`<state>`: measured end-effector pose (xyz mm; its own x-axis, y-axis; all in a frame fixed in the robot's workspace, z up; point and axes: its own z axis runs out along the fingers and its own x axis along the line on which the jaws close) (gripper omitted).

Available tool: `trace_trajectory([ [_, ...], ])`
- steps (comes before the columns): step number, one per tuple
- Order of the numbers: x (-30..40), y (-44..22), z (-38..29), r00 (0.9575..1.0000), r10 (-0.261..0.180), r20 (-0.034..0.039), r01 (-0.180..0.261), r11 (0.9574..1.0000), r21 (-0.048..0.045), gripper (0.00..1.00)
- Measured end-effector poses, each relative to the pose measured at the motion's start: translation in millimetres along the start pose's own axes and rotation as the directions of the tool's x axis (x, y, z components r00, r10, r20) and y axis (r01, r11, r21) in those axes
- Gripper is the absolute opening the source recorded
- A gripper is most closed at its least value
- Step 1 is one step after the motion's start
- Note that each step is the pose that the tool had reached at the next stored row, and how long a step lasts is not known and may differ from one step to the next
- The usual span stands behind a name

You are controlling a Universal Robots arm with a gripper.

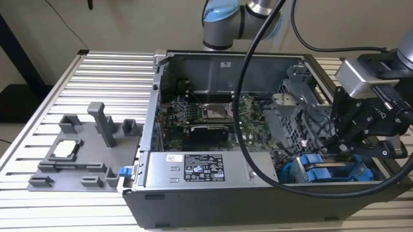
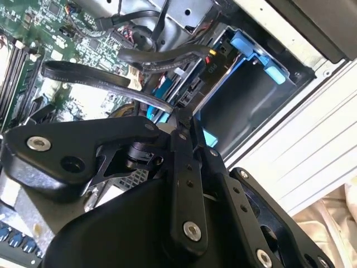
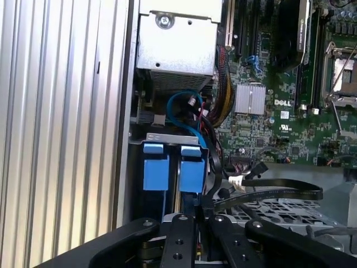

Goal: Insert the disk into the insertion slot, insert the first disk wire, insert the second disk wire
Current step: 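Insert the second disk wire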

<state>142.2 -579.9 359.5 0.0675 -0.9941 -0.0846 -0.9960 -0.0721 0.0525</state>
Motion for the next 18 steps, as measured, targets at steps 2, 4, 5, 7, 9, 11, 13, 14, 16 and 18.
trace_trajectory([
  [2,0.3,-3.1,0.5,1.0,0.001,0.0005,-0.001,1.0,-0.0086,0.16],
  [4,0.6,-6.8,0.8,1.0,0.002,0.001,-0.002,0.9998,-0.018,0.16],
  [5,0.7,-8.1,1.1,1.0,0.002,0.0014,-0.002,0.9998,-0.0217,0.16],
  [7,0.8,-9.5,2.0,1.0,0.005,0.0017,-0.005,0.9997,-0.0232,0.16],
  [9,1.0,-10.7,2.9,0.9999,0.011,0.0019,-0.011,0.9997,-0.0228,0.16],
  [11,1.2,-11.5,4.1,0.9998,0.021,0.0029,-0.021,0.9995,-0.022,0.16],
  [13,1.3,-11.9,5.0,0.9995,0.031,0.0045,-0.031,0.9993,-0.0211,0.16],
  [14,1.3,-11.9,5.2,0.9994,0.033,0.0054,-0.033,0.9992,-0.0209,0.16],
  [16,1.3,-12.0,5.3,0.9994,0.033,0.0059,-0.033,0.9992,-0.0208,0.16],
  [18,1.3,-12.1,5.5,0.9994,0.033,0.0062,-0.033,0.9992,-0.0208,0.16],
])
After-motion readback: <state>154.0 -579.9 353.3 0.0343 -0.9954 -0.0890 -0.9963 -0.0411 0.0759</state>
